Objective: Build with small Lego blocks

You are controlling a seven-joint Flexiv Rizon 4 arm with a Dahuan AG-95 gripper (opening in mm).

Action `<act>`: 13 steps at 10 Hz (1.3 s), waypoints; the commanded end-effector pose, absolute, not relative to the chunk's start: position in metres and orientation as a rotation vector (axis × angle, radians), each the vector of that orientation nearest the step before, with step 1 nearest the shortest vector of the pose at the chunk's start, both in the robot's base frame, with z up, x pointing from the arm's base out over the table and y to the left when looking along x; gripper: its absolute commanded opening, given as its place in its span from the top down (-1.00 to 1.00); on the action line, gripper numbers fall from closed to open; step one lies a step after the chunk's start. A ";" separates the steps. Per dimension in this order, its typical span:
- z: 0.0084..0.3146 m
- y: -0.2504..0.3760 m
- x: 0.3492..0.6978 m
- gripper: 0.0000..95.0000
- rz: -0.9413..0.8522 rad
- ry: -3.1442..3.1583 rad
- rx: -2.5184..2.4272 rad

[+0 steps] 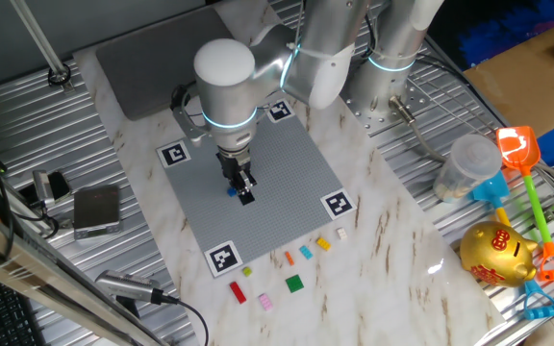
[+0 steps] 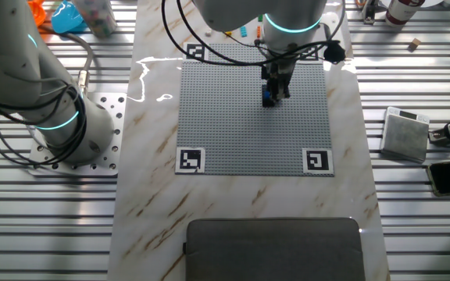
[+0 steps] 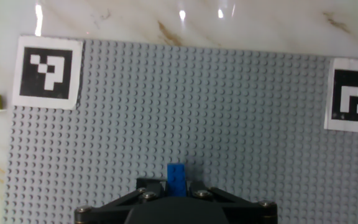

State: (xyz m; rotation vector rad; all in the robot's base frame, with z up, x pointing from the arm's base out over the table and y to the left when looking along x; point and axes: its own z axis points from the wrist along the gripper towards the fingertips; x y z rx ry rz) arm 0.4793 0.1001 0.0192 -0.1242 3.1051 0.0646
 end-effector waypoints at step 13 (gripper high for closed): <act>0.018 0.094 0.471 1.00 0.079 3.106 -0.145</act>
